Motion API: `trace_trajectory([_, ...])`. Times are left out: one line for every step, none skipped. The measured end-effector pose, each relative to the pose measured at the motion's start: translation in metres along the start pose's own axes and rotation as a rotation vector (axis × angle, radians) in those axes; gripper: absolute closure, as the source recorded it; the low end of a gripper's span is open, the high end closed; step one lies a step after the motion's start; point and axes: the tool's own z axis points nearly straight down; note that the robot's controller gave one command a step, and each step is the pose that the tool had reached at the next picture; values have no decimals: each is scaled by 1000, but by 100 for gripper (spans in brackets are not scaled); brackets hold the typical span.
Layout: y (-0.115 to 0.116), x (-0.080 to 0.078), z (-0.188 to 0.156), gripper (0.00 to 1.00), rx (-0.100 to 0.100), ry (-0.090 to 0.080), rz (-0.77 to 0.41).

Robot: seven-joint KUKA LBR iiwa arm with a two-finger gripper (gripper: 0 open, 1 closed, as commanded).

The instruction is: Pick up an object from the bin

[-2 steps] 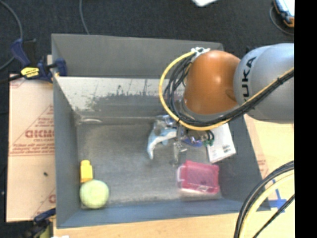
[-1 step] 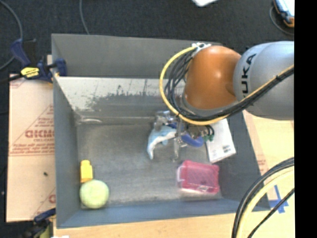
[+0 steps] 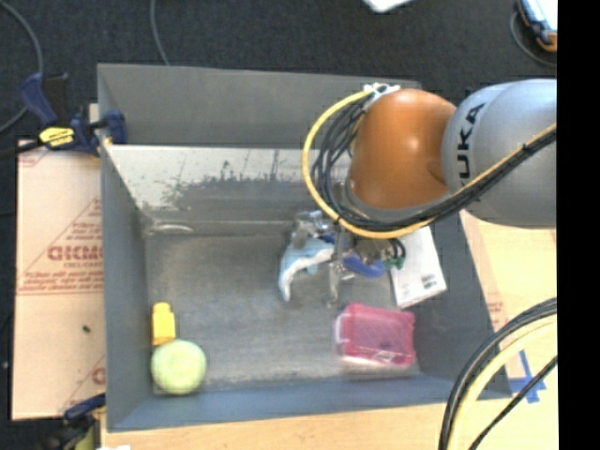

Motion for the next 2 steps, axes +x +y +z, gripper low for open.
trace_trajectory([-1, -36, 54, 0, 0, -1, -74])
trace_trajectory([-11, -24, 47, 0, 1, -2, -171])
